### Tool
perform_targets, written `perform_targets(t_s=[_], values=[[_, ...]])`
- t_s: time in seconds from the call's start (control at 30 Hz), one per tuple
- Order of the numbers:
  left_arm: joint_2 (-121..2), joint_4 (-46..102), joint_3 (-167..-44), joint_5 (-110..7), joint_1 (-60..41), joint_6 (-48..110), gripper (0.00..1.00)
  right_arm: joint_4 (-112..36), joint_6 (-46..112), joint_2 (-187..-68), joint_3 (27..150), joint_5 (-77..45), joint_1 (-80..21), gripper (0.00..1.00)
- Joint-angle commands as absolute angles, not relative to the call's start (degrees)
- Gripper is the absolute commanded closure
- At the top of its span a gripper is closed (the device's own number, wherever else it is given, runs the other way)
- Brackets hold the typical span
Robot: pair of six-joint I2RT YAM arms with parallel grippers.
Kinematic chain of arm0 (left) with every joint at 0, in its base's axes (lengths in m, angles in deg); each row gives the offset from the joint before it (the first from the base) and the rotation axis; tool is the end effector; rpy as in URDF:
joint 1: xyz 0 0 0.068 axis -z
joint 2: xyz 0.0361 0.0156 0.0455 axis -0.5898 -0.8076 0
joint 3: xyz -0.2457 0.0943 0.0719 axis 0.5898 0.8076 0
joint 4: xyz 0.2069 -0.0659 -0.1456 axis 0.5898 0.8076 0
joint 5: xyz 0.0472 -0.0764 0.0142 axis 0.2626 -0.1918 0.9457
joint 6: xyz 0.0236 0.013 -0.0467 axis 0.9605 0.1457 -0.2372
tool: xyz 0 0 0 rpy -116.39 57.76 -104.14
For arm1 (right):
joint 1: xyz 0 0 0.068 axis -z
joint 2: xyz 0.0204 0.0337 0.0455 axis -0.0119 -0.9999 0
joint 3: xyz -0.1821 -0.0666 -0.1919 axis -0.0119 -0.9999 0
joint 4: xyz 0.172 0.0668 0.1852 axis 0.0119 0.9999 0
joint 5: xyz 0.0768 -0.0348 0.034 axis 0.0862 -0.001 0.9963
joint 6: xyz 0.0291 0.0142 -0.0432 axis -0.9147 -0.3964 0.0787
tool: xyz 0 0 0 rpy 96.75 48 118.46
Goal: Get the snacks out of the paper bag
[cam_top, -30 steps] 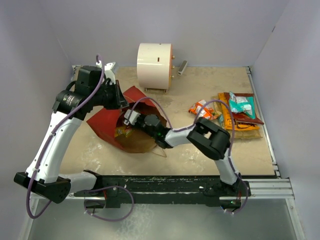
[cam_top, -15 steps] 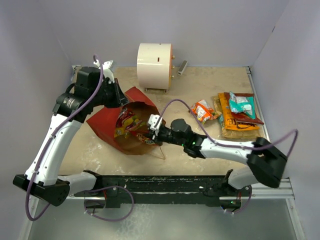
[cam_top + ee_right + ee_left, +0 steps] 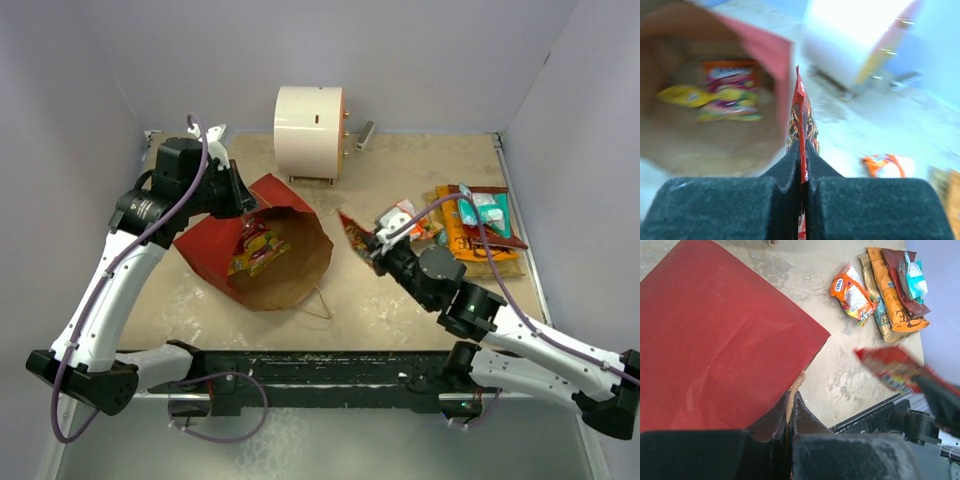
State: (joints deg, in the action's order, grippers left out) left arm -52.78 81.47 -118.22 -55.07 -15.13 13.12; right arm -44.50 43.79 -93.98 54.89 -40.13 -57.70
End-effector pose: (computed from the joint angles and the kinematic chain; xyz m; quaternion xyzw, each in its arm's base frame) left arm 0.2129 -0.0895 0.4236 -0.0182 0.8834 -0.2794 0.3759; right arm 0.1165 0.1617 0.3443 -0.2684 0.6512 0.2255 0.6731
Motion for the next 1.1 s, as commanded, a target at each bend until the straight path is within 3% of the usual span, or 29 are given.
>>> perform_targets(t_s=[0.0,0.17,0.33,0.7,1.07], values=[[-51.7,78.9,-119.0,-55.1,-15.3,12.4,1.00,-50.2,46.3,-94.4,53.4,-66.4,-54.9,1.00],[-52.3,79.4,-119.9,-55.0,-15.3,12.6,1.00,-47.3,44.7,-104.3,58.1,-64.0,-40.8,1.00],[-53.4,79.7,-121.0,-55.3,-15.3,13.2,1.00,-44.3,47.9,-117.0,66.1,-67.8,-34.3,1.00],[-54.6,81.6,-123.6,-55.6,-15.4,15.3,1.00,-47.1,56.5,-135.6,73.2,-72.2,-32.8,1.00],[-52.3,83.7,-122.7,-55.0,-15.4,15.5,1.00,-34.5,41.1,-149.1,78.9,-63.7,-32.7,1.00]])
